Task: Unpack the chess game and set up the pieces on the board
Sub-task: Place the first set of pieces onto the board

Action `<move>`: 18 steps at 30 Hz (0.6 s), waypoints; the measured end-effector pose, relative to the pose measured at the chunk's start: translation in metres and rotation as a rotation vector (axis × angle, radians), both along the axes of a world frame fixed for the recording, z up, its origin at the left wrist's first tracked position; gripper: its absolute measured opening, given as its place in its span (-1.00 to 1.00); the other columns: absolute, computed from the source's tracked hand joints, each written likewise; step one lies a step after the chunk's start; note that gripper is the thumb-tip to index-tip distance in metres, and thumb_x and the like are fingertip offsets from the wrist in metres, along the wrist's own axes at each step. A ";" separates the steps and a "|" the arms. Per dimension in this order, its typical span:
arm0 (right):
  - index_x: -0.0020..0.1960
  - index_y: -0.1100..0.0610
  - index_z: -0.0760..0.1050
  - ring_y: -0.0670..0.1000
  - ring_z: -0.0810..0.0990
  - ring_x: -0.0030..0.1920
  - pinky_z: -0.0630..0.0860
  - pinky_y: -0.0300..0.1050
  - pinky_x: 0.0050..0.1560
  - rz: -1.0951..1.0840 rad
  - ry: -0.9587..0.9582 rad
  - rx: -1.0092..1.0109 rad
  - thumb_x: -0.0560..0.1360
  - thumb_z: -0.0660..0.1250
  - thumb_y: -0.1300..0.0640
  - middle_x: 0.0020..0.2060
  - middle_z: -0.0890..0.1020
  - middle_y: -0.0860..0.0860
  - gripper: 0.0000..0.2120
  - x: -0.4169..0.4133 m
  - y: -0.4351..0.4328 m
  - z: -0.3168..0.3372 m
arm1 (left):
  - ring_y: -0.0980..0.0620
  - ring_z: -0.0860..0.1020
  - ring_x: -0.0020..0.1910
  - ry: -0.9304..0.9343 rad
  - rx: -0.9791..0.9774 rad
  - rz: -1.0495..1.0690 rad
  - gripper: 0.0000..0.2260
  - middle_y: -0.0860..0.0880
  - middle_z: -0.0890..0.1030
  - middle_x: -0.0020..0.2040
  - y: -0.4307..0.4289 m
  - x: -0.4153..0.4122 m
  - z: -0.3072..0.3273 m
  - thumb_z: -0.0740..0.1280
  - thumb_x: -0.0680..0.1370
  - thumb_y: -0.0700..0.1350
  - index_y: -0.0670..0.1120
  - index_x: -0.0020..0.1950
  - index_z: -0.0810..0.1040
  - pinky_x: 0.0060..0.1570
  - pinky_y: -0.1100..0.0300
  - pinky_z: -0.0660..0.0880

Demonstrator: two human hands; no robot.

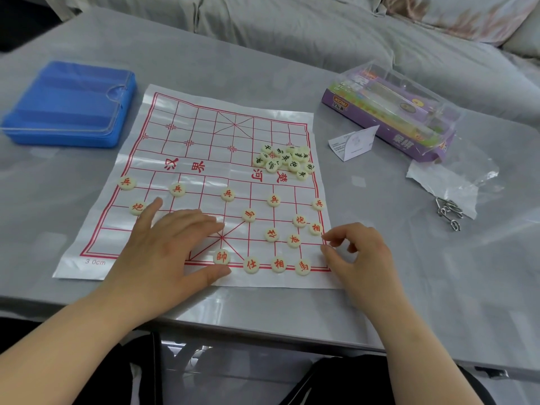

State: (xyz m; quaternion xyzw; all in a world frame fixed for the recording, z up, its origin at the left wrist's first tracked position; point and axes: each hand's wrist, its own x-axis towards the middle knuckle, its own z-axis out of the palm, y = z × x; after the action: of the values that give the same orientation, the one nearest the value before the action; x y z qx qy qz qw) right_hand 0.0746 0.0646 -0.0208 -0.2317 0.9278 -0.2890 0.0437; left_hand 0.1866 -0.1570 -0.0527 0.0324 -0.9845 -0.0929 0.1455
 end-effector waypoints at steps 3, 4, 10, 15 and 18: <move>-0.11 -0.07 0.40 -0.22 0.35 -0.19 0.27 -0.39 -0.17 0.048 -0.001 0.040 0.48 0.30 0.17 -0.27 0.35 -0.31 -0.84 -0.002 -0.003 0.005 | -0.07 0.62 0.00 0.008 -0.002 0.003 -0.38 -0.02 0.67 -0.04 0.002 0.001 0.004 -0.12 0.50 0.34 0.00 0.03 0.59 0.18 0.08 0.12; -0.08 -0.06 0.43 -0.19 0.34 -0.18 0.24 -0.38 -0.13 0.068 -0.009 0.071 0.49 0.29 0.16 -0.26 0.35 -0.30 -0.87 -0.003 -0.005 0.006 | -0.05 0.63 -0.02 0.009 0.000 0.001 -0.38 -0.01 0.67 -0.06 0.003 0.002 0.005 -0.12 0.50 0.34 0.00 0.01 0.61 0.18 0.08 0.12; 0.14 0.00 0.48 -0.15 0.29 -0.04 0.19 -0.33 -0.03 0.154 0.013 0.218 0.48 0.30 0.01 -0.05 0.47 -0.15 -0.75 -0.008 -0.020 0.007 | 0.02 0.64 -0.07 0.014 -0.013 -0.012 -0.40 0.03 0.67 -0.14 0.002 0.007 0.006 -0.14 0.52 0.31 0.03 -0.06 0.62 0.16 0.11 0.15; 0.12 0.03 0.49 -0.12 0.29 -0.05 0.23 -0.28 -0.01 0.123 0.058 0.276 0.46 0.28 -0.09 0.03 0.53 -0.08 -0.70 -0.009 -0.030 -0.001 | 0.11 0.39 0.07 0.013 0.065 -0.041 -0.41 0.06 0.66 -0.10 -0.002 0.007 0.000 -0.12 0.50 0.34 0.02 -0.01 0.59 0.26 0.18 0.03; 0.12 0.02 0.48 -0.13 0.28 -0.06 0.22 -0.28 -0.01 0.140 0.108 0.297 0.48 0.26 -0.09 0.03 0.53 -0.08 -0.71 -0.010 -0.031 -0.003 | 0.09 0.36 0.08 0.023 0.048 -0.042 -0.41 0.07 0.66 -0.10 -0.001 0.005 -0.002 -0.12 0.49 0.34 0.03 0.00 0.59 0.24 0.14 0.06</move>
State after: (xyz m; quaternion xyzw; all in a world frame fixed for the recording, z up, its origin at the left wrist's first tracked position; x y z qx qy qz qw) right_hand 0.0646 0.0335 -0.0236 -0.3019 0.9429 -0.1321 0.0477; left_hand 0.1915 -0.1585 -0.0551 0.0143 -0.9806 -0.1200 0.1542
